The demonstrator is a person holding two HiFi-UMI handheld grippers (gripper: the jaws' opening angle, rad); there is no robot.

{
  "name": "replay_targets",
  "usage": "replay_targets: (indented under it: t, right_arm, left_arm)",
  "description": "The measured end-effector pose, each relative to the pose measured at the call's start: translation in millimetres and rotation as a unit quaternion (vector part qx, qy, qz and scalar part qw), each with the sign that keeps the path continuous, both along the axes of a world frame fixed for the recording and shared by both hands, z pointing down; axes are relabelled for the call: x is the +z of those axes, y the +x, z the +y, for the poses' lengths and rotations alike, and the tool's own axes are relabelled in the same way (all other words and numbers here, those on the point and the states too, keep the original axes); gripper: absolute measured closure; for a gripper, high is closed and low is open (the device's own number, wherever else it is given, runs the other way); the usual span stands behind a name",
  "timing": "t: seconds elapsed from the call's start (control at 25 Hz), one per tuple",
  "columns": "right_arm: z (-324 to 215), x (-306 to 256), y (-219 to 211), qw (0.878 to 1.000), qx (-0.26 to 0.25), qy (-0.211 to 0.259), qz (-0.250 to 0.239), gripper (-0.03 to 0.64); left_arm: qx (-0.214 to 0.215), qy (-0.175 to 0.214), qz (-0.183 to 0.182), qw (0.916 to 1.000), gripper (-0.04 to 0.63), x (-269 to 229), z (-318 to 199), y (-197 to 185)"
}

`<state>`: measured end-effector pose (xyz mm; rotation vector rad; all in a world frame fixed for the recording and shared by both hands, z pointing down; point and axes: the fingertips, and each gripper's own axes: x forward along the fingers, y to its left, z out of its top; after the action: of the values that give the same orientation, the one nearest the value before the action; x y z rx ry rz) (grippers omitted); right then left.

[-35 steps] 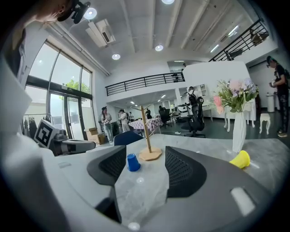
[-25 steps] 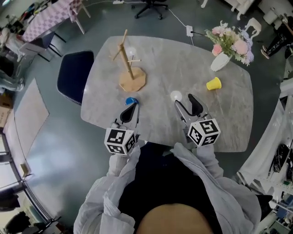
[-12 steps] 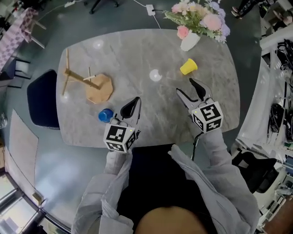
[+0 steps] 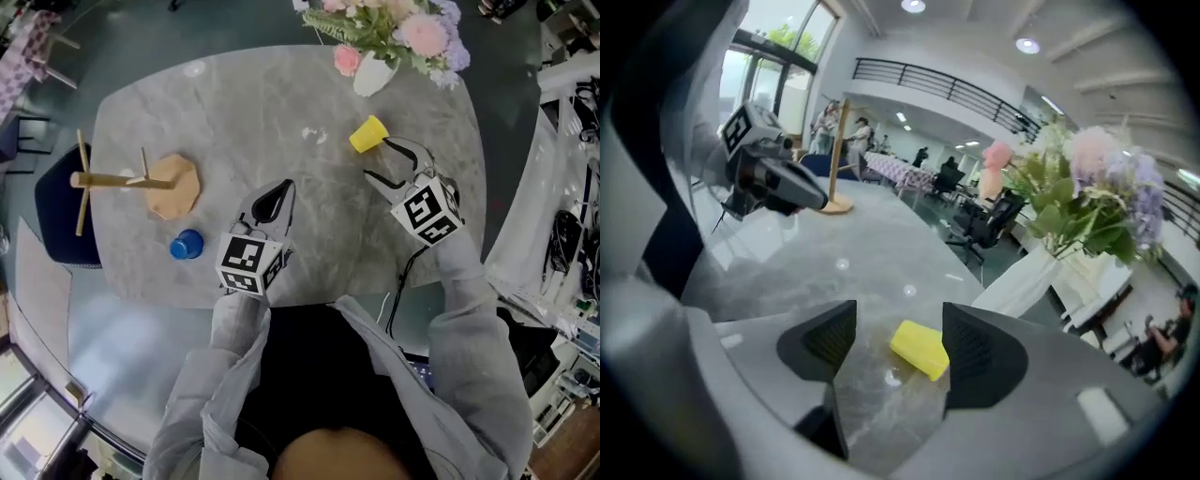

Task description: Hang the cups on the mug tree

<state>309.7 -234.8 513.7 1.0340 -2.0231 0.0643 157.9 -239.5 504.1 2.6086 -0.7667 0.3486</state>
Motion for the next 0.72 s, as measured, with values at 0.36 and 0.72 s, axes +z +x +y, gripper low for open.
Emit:
replay_targets:
  t: [0.36, 0.72]
  right_arm:
    - [-38, 64, 18, 0.962, -0.187, -0.041, 0.195, 0.314]
    - [-49, 119, 27, 0.886, -0.309, -0.054, 0.342, 0.318]
  left_arm:
    - [-0.024, -0.018, -0.024, 0.9993, 0.594, 42, -36, 23]
    - [-0.055, -0.035, -0.041, 0.9970, 0.594, 72, -49, 16]
